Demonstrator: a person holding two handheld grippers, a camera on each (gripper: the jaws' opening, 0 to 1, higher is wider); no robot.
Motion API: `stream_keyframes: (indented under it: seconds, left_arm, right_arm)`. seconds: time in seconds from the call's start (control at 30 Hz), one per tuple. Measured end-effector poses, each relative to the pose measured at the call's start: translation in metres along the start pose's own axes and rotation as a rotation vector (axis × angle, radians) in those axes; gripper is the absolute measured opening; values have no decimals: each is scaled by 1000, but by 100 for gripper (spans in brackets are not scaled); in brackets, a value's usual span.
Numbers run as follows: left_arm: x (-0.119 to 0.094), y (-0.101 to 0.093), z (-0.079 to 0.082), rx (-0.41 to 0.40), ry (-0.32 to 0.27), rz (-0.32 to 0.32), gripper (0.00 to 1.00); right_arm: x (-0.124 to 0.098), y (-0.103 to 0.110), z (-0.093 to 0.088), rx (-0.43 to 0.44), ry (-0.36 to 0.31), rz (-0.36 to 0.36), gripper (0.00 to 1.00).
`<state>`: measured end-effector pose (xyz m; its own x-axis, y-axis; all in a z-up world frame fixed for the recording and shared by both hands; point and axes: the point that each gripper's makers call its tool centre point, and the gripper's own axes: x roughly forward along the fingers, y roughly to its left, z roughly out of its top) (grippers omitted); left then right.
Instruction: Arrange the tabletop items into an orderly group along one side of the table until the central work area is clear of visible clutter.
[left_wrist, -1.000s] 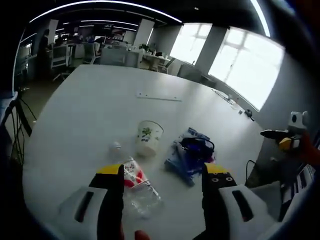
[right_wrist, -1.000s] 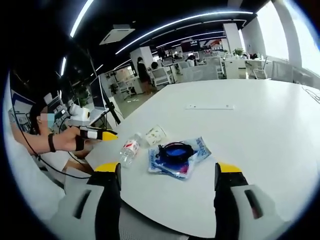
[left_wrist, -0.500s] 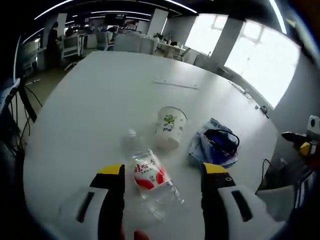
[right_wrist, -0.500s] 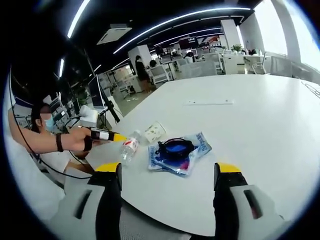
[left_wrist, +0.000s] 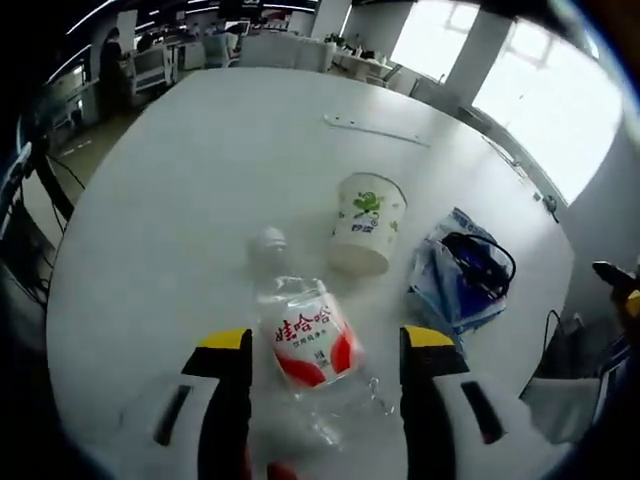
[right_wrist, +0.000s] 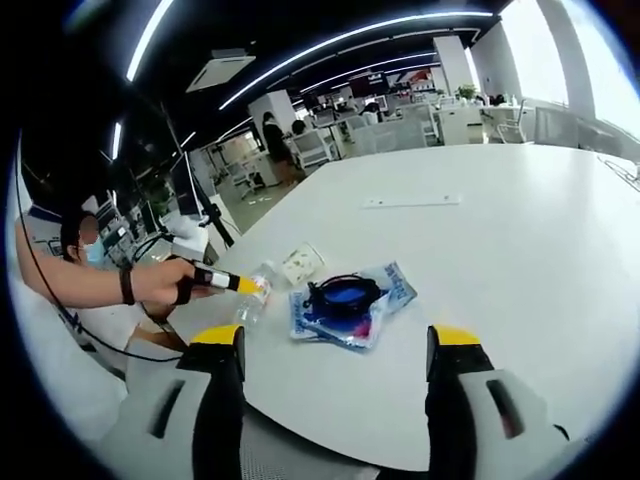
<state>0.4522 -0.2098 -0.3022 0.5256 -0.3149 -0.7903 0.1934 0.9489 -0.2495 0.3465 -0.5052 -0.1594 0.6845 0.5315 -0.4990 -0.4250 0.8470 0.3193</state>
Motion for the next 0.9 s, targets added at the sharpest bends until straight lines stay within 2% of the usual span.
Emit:
stream_keyframes:
  seconds: [0.17,0.23,0.9]
  left_arm:
    - [4,1,-5,22,42,18,55]
    - [5,2,-7,38,52,22,49]
    - [-16,7,-17,66,67,18,36]
  right_arm:
    - [1,-1,-2,6,3,0,73]
    - [0,-1,-2,8,4,-1,74]
    - [15,10,5,-2,-2,34,73]
